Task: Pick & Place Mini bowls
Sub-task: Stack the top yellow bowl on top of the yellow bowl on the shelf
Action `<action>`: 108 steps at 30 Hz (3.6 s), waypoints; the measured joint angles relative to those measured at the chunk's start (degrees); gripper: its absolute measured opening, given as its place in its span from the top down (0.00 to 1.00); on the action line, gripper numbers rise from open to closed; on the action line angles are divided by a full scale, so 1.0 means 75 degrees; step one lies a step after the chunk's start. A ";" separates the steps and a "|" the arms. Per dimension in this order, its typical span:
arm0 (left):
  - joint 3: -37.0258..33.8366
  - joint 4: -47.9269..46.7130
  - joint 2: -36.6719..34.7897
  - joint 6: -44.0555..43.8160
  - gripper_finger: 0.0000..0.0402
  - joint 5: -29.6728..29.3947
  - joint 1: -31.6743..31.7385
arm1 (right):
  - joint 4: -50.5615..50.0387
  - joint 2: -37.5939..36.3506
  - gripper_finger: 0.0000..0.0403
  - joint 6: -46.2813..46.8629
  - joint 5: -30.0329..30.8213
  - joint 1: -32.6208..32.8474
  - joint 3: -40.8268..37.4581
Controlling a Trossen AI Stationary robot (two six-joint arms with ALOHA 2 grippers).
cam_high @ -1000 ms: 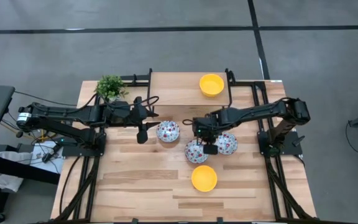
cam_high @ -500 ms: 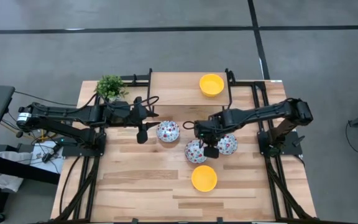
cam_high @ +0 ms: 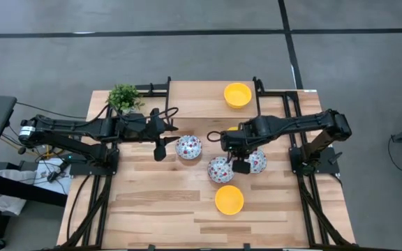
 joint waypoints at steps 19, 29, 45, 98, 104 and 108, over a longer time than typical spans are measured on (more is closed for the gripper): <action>0.0000 0.0509 0.0000 -0.0486 0.63 0.0008 0.0000 | -0.1770 -0.0648 1.00 -0.0918 0.0958 -0.0854 0.1829; 0.0000 0.0549 0.0000 -0.0928 0.63 0.0023 0.0001 | -0.1773 -0.0820 1.00 -0.2611 0.1017 -0.2157 0.1829; 0.0000 0.0590 0.0000 -0.0965 0.63 0.0003 0.0000 | -0.0828 -0.0460 1.00 -0.4887 0.1046 -0.4002 0.1820; 0.0000 0.1229 0.0003 -0.1051 0.63 0.0073 0.0291 | -0.0070 0.0644 1.00 -0.5958 0.0356 -0.4692 0.1815; 0.0000 0.1226 0.0003 -0.1049 0.63 0.0073 0.0291 | -0.0206 0.0644 1.00 -0.5768 0.0353 -0.4689 0.1815; 0.0000 0.1223 0.0003 -0.1048 0.63 0.0073 0.0291 | -0.0380 0.0644 1.00 -0.5631 0.0218 -0.4689 0.1815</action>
